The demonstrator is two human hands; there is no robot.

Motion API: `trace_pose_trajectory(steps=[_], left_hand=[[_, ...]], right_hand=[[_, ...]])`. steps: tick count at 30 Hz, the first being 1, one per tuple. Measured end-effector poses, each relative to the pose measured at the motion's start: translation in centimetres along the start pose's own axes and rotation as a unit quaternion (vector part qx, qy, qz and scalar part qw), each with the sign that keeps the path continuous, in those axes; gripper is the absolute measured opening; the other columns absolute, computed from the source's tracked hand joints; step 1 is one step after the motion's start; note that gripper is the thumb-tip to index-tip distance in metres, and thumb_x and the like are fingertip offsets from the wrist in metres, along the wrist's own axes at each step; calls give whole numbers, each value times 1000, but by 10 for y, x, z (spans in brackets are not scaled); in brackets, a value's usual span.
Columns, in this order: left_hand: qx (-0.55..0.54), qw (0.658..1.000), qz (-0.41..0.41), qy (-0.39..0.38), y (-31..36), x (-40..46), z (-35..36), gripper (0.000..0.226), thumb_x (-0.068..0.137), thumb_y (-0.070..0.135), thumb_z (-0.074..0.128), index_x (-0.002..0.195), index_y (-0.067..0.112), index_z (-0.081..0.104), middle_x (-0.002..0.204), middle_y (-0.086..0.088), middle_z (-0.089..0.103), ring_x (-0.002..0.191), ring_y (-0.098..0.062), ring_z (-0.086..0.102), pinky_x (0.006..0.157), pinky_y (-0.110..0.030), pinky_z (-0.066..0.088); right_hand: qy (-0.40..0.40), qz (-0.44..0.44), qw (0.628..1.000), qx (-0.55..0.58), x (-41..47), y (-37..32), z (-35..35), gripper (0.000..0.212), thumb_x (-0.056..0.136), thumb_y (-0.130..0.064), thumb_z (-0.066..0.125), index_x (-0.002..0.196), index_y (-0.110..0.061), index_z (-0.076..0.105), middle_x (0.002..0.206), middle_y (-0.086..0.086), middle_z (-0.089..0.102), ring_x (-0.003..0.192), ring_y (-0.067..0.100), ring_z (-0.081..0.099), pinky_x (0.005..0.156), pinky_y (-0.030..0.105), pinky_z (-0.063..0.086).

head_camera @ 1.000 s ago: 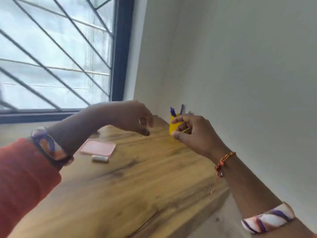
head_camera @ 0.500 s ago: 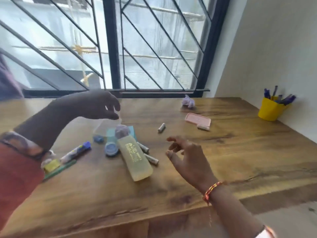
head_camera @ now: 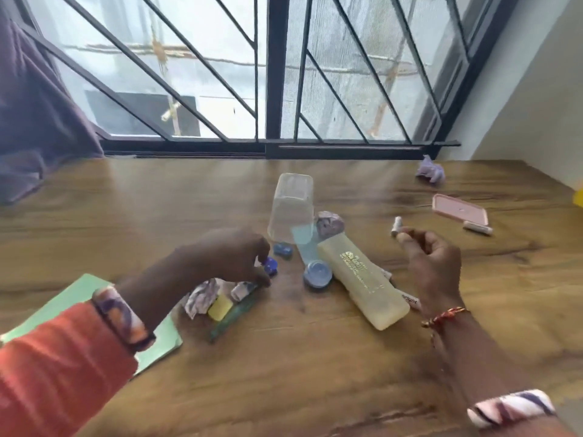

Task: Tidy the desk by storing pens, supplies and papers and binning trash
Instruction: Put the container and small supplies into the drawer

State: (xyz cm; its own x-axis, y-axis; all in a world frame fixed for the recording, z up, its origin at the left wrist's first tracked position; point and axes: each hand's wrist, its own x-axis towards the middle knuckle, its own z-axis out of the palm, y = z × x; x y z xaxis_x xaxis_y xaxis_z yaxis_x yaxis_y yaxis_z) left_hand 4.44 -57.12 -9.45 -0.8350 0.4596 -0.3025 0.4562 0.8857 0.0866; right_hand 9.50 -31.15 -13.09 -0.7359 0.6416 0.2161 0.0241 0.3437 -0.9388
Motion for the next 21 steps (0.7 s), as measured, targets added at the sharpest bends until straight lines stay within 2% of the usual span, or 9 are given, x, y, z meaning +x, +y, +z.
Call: trace_pose_trajectory(steps=[4,6,7,9,13,15,18,21], left_hand=[[18,999,39,28,-8,3,-6,32,84,34,58,112,19,61,111,-3,64,101,-23,59,76,-26,44],[13,998,45,36,-19,3,-9,32,83,32,60,111,16,62,110,-4,64,97,-24,60,78,-28,47],[15,998,46,38,-25,2,-11,33,82,32,62,111,16,62,109,-4,64,97,-24,60,80,-29,48],[27,998,42,43,-35,-1,-13,36,81,32,66,114,18,61,106,0,65,98,-23,59,81,-30,49],[29,997,43,54,-46,-7,-16,38,80,37,66,114,21,60,105,3,65,102,-20,57,87,-33,48],[21,997,49,62,-45,-11,-18,37,81,38,66,114,21,60,105,4,66,103,-19,55,88,-32,47],[13,996,64,65,-36,-15,-21,36,84,35,63,116,20,59,107,3,66,102,-16,50,86,-28,43],[20,994,73,80,-23,-13,-27,37,84,37,62,118,21,59,112,2,65,103,-17,53,83,-25,43]], right_hand=[[-60,-99,991,-70,-17,-38,8,10,84,-11,63,91,-11,70,84,1,67,76,10,59,77,24,48],[-105,-136,978,-118,-28,-52,13,10,83,-11,64,91,-12,70,83,-3,67,72,2,58,72,16,47],[-127,-156,968,-147,-33,-57,15,10,82,-12,66,90,-13,70,81,-5,66,71,-2,57,73,15,47],[-172,-182,947,-201,-41,-62,18,14,80,-16,69,94,-16,70,84,-7,67,78,3,61,80,19,46],[-229,-135,893,-363,-50,-62,20,53,73,-37,73,122,-26,56,121,2,60,113,19,55,93,33,45],[-234,-104,865,-432,-54,-58,19,67,71,-41,73,131,-27,46,132,2,53,122,22,49,98,35,43],[-226,-98,851,-464,-62,-51,14,69,74,-36,70,135,-28,40,134,2,51,123,22,48,97,33,43],[-197,-119,867,-441,-70,-44,3,64,72,-27,68,132,-31,44,129,-2,56,117,21,53,89,31,45]])
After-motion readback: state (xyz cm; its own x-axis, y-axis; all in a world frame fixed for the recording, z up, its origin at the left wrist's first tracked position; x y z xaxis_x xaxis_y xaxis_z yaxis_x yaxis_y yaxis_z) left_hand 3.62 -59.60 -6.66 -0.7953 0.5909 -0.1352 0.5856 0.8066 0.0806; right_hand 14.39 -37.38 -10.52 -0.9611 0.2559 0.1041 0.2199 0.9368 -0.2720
